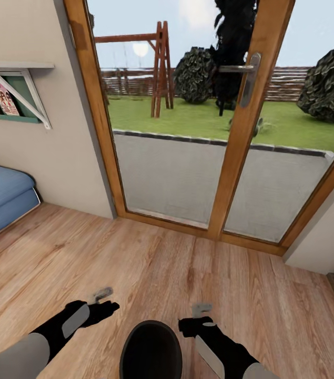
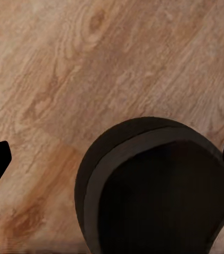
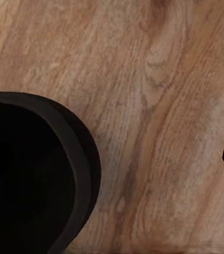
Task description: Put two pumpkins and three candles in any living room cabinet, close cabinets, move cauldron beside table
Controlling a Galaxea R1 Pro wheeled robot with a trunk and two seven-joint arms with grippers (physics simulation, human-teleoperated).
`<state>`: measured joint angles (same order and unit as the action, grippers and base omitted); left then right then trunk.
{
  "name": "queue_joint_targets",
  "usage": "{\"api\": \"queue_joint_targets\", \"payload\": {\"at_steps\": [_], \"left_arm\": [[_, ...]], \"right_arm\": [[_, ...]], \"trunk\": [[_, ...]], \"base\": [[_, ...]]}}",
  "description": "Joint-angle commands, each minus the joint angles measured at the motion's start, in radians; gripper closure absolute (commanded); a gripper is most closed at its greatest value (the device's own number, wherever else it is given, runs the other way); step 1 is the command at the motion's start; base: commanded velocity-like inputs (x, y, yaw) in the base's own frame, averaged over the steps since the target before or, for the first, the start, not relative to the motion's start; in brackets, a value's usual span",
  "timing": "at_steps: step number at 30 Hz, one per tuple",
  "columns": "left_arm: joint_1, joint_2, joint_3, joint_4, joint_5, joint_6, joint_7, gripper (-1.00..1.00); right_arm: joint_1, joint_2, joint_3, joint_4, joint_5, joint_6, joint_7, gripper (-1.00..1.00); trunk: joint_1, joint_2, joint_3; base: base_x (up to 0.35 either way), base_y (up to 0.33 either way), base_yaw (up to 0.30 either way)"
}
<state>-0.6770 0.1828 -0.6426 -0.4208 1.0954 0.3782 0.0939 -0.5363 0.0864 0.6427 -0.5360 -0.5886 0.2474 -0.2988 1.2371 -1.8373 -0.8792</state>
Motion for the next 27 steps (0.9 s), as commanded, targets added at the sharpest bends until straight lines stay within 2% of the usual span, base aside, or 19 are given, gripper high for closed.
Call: {"api": "queue_joint_targets", "payload": {"at_steps": [1,2,4,5,8,12,24,27], "left_arm": [[0.001,-0.026,0.001,0.012,-0.003,0.002,0.008,-1.0],[0.002,-0.05,0.001,0.035,-0.004,0.002,0.024,-1.0],[0.003,-0.126,-0.019,0.117,-0.016,0.001,0.091,-1.0],[0.003,-0.202,-0.065,0.167,-0.038,0.001,0.137,-1.0],[0.004,-0.255,-0.145,0.177,-0.05,0.004,0.161,-1.0],[0.002,-0.255,-0.153,0.177,-0.052,0.004,0.163,-1.0],[0.002,-0.26,-0.152,0.187,-0.051,0.01,0.166,-1.0],[0.002,-0.257,-0.153,0.189,-0.051,0.01,0.229,-1.0]], "right_arm": [[-0.001,0.0,0.0,0.019,-0.008,0.0,0.0,-1.0],[-0.001,0.001,0.0,0.042,-0.021,0.001,0.002,-1.0],[-0.007,0.001,0.001,0.111,-0.08,0.001,0.006,-1.0],[-0.026,0.001,0.001,0.17,-0.145,0.001,0.009,-1.0],[-0.049,0.001,0.002,0.218,-0.199,0.0,0.023,-1.0],[-0.051,0.002,0.002,0.214,-0.201,-0.003,0.023,-1.0],[-0.051,0.007,0.008,0.208,-0.195,-0.007,0.046,-1.0],[-0.051,0.016,0.009,0.208,-0.192,-0.005,0.108,-1.0]], "trunk": [[0.0,0.0,0.0],[0.0,0.0,0.0],[0.0,0.0,0.0],[0.0,0.0,0.0],[0.0,0.0,0.0],[0.0,0.0,0.0],[0.046,-0.084,-0.038],[0.057,-0.105,-0.047]], "base": [[0.0,0.0,0.0],[0.0,0.0,0.0],[0.0,0.0,0.0],[0.0,0.0,0.0],[0.0,0.0,0.0],[0.0,0.0,0.0],[0.0,0.0,0.0],[0.0,0.0,0.0]]}}
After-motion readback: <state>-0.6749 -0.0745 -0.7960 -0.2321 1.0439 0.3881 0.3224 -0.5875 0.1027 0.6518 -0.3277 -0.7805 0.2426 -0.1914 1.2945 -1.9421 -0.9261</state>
